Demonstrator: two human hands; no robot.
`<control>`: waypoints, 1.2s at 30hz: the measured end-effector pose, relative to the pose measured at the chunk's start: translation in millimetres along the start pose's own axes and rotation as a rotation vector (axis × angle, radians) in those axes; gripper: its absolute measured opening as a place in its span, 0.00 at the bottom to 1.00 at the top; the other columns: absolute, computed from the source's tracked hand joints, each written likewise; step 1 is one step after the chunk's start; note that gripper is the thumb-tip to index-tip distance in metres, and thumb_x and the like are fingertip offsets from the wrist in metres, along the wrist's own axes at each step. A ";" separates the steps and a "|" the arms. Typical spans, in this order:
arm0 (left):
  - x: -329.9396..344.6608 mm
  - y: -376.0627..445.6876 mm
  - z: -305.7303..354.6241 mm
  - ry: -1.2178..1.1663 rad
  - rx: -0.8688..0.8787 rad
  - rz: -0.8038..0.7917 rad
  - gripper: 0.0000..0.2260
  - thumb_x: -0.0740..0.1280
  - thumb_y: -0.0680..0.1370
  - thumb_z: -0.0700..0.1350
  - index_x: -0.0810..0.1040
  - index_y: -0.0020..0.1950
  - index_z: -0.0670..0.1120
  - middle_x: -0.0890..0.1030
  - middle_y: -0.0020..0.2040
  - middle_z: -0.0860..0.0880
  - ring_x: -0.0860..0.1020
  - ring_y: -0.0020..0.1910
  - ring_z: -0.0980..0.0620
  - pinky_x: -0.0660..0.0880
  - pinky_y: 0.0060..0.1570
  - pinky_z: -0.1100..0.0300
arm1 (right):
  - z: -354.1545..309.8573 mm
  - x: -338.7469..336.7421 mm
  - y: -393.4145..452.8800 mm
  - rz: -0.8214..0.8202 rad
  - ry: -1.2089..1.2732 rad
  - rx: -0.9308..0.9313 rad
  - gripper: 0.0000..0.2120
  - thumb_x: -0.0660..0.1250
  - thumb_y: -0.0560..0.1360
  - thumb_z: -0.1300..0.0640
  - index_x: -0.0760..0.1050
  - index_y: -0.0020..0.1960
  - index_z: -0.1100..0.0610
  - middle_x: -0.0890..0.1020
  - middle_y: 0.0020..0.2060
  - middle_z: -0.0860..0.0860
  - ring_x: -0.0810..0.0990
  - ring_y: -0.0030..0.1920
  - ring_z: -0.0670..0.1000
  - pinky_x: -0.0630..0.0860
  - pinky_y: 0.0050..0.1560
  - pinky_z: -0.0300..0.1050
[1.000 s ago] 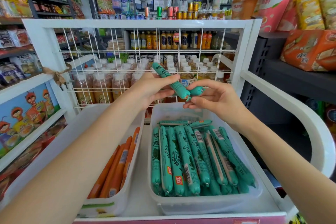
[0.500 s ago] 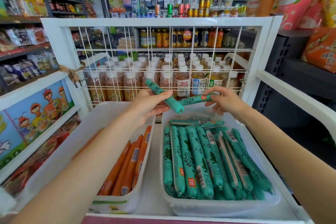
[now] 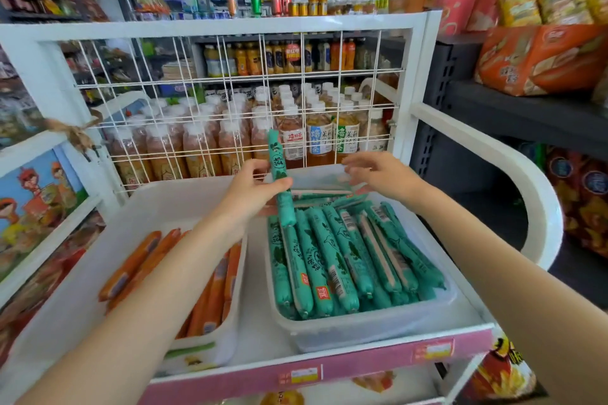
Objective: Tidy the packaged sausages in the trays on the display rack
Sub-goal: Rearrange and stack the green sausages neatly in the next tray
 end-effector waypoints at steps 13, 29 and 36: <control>49.2 -59.6 29.3 0.374 0.107 -0.763 0.18 0.66 0.75 0.39 0.71 0.55 0.61 0.77 0.51 0.60 0.77 0.46 0.71 0.73 0.43 0.75 | -36.3 -50.6 -134.5 0.104 0.273 -0.242 0.09 0.69 0.71 0.63 0.75 0.48 0.67 0.80 0.31 0.54 0.77 0.26 0.46 0.76 0.28 0.37; 262.7 -151.6 30.6 0.693 0.810 -0.298 0.09 0.63 0.77 0.38 0.81 0.52 0.45 0.81 0.46 0.49 0.78 0.44 0.51 0.75 0.48 0.55 | 151.6 -182.4 -260.9 0.845 0.237 0.195 0.07 0.71 0.71 0.63 0.72 0.43 0.61 0.76 0.44 0.55 0.78 0.38 0.45 0.71 0.42 0.30; 279.4 -154.0 21.6 0.825 0.891 -0.170 0.11 0.60 0.77 0.35 0.81 0.52 0.43 0.80 0.50 0.47 0.78 0.50 0.50 0.73 0.51 0.58 | 177.8 -171.5 -226.7 0.362 -0.879 0.272 0.15 0.62 0.75 0.62 0.67 0.61 0.62 0.73 0.58 0.58 0.73 0.59 0.60 0.68 0.52 0.50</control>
Point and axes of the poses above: each hand's wrist, its own y-axis towards the middle knuckle, its own x-axis out of the palm, z = x × y, the point moved 1 cm from there along y, towards the middle knuckle
